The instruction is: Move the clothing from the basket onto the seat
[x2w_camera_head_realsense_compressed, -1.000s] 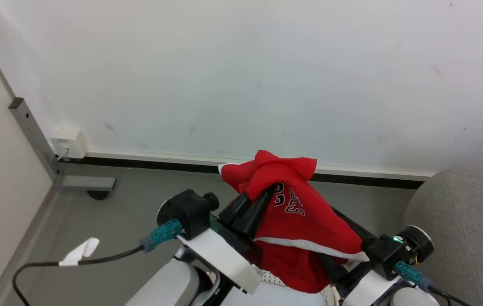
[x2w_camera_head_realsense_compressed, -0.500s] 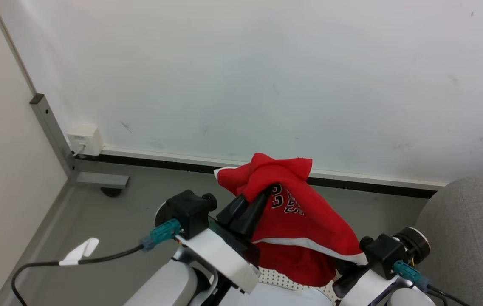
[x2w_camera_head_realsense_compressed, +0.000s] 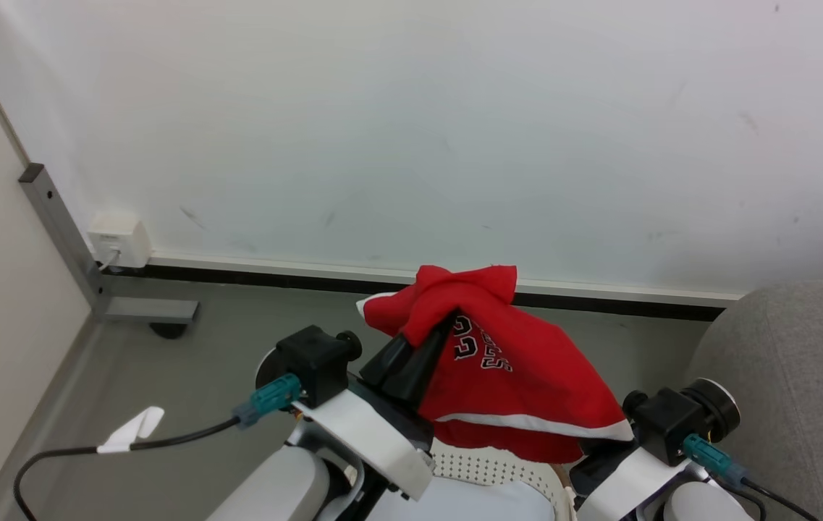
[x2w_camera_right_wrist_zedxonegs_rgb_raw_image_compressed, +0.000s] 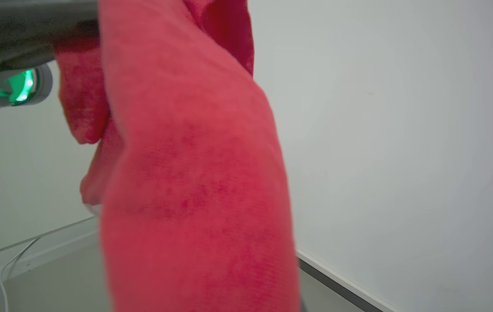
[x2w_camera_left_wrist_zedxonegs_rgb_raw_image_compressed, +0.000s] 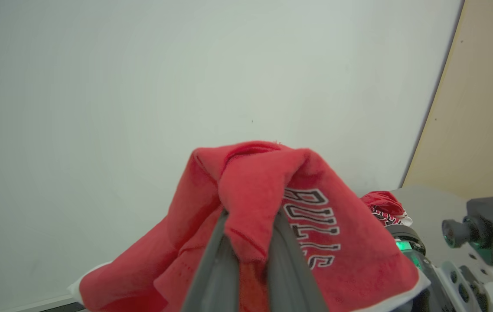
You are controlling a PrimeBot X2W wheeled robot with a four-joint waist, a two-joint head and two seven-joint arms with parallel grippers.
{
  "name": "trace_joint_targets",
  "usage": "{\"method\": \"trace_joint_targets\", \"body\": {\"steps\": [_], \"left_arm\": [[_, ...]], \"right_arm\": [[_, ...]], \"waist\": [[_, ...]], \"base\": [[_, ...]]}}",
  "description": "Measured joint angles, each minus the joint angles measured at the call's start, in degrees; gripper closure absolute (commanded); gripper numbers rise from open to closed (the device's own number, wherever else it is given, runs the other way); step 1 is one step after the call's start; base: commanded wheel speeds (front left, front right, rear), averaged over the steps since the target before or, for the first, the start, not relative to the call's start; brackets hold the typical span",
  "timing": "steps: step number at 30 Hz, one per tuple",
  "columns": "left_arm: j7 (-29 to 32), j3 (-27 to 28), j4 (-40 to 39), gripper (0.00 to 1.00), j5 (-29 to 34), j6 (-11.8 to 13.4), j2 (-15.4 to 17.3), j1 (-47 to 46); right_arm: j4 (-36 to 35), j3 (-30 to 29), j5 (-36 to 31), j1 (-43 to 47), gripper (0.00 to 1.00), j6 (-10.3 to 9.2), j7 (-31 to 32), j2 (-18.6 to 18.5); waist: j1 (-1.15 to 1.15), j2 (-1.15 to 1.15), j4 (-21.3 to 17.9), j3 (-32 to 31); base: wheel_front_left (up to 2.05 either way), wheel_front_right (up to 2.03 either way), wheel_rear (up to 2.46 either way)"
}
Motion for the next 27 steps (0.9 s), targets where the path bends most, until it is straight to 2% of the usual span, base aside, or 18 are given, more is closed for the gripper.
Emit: {"method": "trace_joint_targets", "body": {"steps": [1,2,4,15,27], "left_arm": [[0.1,-0.07,0.15,0.84,-0.18,0.0,0.04,0.05],[0.53,-0.14,0.36,0.84,-0.41,0.04,0.03,0.1],[0.55,-0.15,0.68,0.0,-0.66,0.31,0.02,0.24],[0.44,-1.22,2.0,0.0,-1.33,-0.11,0.44,1.35],[-2.74,-2.27,2.97,0.0,-1.21,-1.36,0.3,1.92]], "right_arm": [[-0.2,-0.31,0.1,0.04,1.0,0.0,0.0,0.02],[-0.45,-0.7,0.24,0.09,1.0,0.0,0.0,0.04],[-1.0,-1.54,0.43,0.18,1.0,0.0,0.0,0.2],[-5.23,-10.92,3.48,0.85,1.0,0.0,0.01,0.33],[-11.44,-21.94,2.44,1.74,1.0,0.0,0.0,-4.0]], "waist": [[0.0,0.0,-0.3,0.1],[0.0,0.0,-0.62,0.21],[0.0,0.0,-1.32,0.43],[0.0,0.0,-7.6,1.57],[0.0,0.0,-18.77,2.93]], "base": [[0.0,0.0,0.0],[0.0,0.0,0.0],[0.0,0.0,0.0],[0.0,0.0,0.0],[0.0,0.0,0.0]]}}
